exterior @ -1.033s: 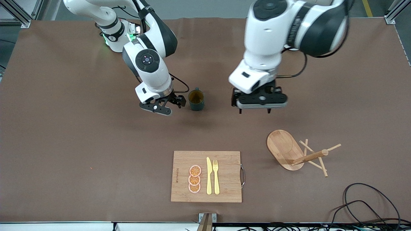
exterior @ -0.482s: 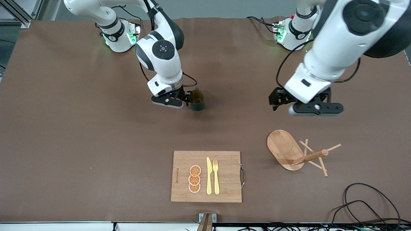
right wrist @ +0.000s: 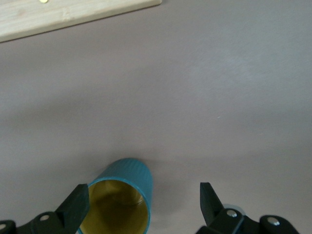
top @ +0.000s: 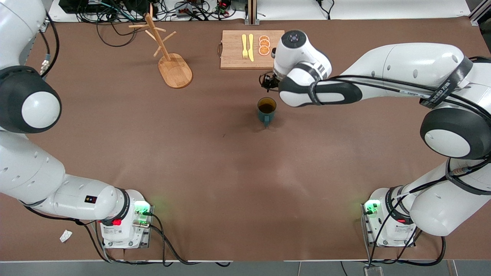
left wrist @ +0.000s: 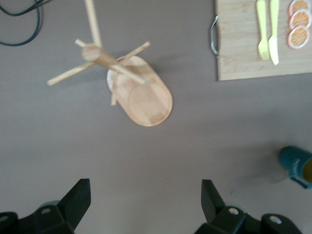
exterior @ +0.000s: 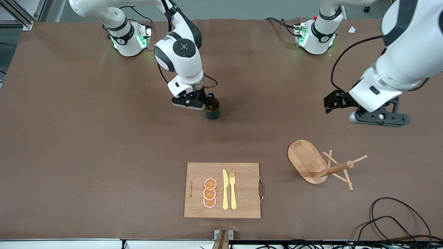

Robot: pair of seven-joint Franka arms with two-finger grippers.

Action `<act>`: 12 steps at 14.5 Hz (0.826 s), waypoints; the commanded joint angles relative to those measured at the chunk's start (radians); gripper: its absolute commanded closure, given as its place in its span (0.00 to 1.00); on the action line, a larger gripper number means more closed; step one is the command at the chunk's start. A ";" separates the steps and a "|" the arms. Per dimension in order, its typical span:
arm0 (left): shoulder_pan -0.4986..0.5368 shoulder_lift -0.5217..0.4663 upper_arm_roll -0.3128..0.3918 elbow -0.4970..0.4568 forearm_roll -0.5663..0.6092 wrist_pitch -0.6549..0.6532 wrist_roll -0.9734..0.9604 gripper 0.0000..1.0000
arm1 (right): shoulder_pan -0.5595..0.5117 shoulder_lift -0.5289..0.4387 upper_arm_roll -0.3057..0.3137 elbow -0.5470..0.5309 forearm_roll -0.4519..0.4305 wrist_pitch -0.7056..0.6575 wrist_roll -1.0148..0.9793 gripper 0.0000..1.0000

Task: Transfer cup from left to right arm and place
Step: 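Lower the right gripper and grasp the mug's rim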

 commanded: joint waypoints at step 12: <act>-0.027 -0.147 0.199 -0.047 0.044 -0.079 0.136 0.00 | 0.068 0.052 -0.016 -0.065 -0.110 0.101 0.135 0.18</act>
